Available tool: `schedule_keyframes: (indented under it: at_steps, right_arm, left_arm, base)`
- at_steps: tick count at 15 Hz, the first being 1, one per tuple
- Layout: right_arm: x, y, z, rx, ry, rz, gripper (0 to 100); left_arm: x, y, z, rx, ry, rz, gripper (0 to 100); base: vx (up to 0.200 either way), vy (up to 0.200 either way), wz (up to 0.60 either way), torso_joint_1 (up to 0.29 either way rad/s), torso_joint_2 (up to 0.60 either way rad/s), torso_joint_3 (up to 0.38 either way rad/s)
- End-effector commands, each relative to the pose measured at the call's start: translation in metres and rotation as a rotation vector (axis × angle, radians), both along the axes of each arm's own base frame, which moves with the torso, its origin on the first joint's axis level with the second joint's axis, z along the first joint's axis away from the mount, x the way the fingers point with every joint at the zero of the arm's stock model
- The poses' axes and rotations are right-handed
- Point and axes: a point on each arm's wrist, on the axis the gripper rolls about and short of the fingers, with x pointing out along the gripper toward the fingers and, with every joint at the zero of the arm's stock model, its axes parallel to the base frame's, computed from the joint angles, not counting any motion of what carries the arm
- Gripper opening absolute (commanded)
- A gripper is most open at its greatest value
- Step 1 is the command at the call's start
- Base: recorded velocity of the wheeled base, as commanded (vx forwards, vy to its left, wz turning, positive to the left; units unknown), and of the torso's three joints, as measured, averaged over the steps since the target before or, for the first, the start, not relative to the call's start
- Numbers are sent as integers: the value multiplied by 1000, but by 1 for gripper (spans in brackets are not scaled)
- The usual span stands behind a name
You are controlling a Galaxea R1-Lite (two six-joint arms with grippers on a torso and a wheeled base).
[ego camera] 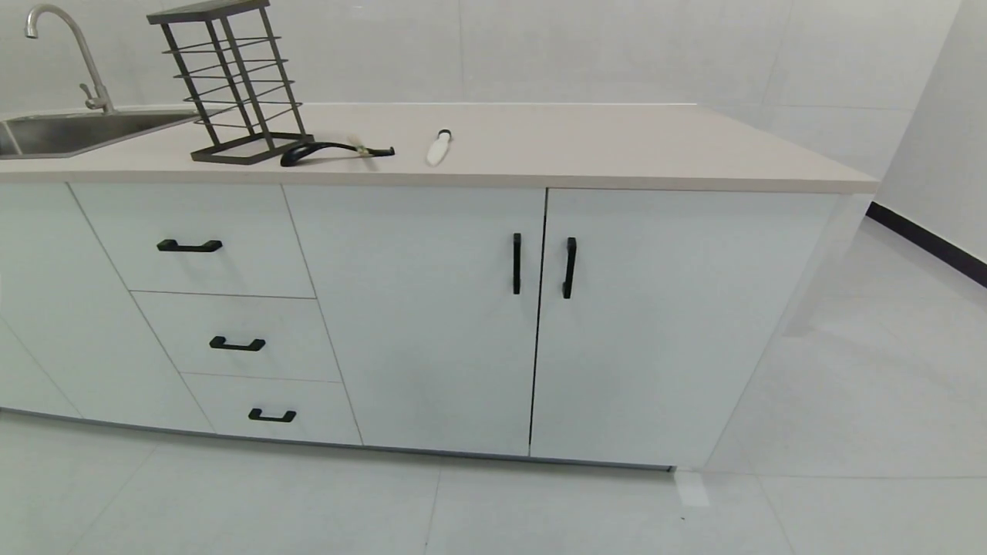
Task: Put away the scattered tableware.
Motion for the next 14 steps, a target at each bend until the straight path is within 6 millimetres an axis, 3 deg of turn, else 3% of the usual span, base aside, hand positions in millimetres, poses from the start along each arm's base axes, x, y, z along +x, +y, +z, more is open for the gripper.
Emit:
schedule_keyframes:
  at_steps: [1,11,14]
  right_arm:
    - [0,0,0,0,2,2,0]
    - [0,0,0,0,2,2,0]
    - [0,0,0,0,2,2,0]
  left_arm:
    - [0,0,0,0,0,1,100]
    - [0,0,0,-1,0,1,100]
    - [0,0,0,-3,0,1,100]
  base:
    - [0,200,0,2,2,-2]
    - [0,200,0,2,3,2]
    - [200,133,0,2,2,4]
